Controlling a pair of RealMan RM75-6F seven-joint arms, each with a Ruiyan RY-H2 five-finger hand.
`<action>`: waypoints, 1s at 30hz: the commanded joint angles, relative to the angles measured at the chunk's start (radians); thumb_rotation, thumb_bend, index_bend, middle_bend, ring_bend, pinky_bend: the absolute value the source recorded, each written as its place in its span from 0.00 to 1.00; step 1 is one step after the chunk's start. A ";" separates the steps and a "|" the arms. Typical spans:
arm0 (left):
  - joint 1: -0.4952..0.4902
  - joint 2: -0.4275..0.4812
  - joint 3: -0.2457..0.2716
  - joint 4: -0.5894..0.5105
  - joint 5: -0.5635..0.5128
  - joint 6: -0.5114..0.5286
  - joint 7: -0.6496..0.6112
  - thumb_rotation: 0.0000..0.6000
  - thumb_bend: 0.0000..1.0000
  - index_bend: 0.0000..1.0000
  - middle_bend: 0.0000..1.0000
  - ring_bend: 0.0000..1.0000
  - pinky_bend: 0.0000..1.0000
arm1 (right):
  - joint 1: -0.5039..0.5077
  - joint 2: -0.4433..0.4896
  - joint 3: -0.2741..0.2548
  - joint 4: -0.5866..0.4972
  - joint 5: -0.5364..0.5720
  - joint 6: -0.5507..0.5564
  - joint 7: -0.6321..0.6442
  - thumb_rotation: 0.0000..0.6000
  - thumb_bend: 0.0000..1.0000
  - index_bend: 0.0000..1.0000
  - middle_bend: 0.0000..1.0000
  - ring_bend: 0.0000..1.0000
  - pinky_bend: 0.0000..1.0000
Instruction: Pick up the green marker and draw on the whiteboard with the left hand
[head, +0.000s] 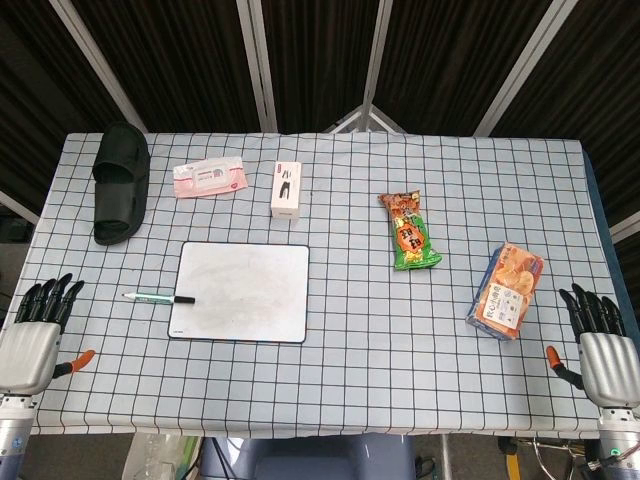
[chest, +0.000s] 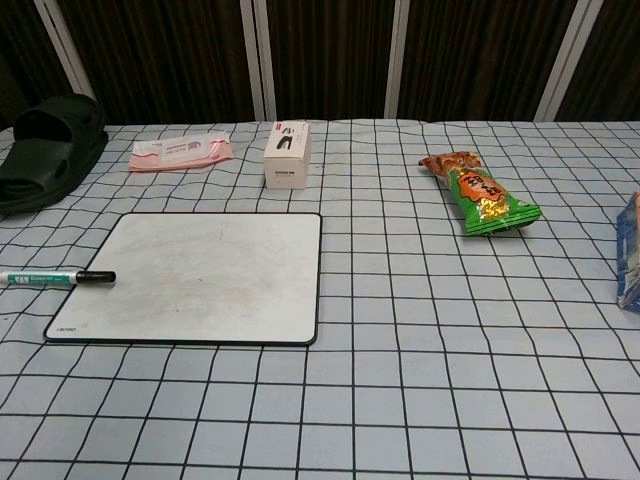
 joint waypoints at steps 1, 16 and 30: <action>-0.003 -0.001 -0.002 -0.001 -0.006 -0.005 0.000 1.00 0.00 0.00 0.00 0.00 0.00 | 0.000 0.003 0.000 -0.002 0.003 -0.001 -0.001 1.00 0.35 0.00 0.00 0.00 0.00; -0.020 0.012 0.004 -0.036 -0.030 -0.056 0.018 1.00 0.00 0.00 0.00 0.00 0.00 | -0.004 0.007 -0.005 -0.009 0.003 -0.003 0.010 1.00 0.35 0.00 0.00 0.00 0.00; -0.204 -0.056 -0.118 0.004 -0.230 -0.287 0.199 1.00 0.19 0.30 0.00 0.00 0.00 | -0.007 0.015 -0.003 -0.014 0.005 -0.002 0.037 1.00 0.35 0.00 0.00 0.00 0.00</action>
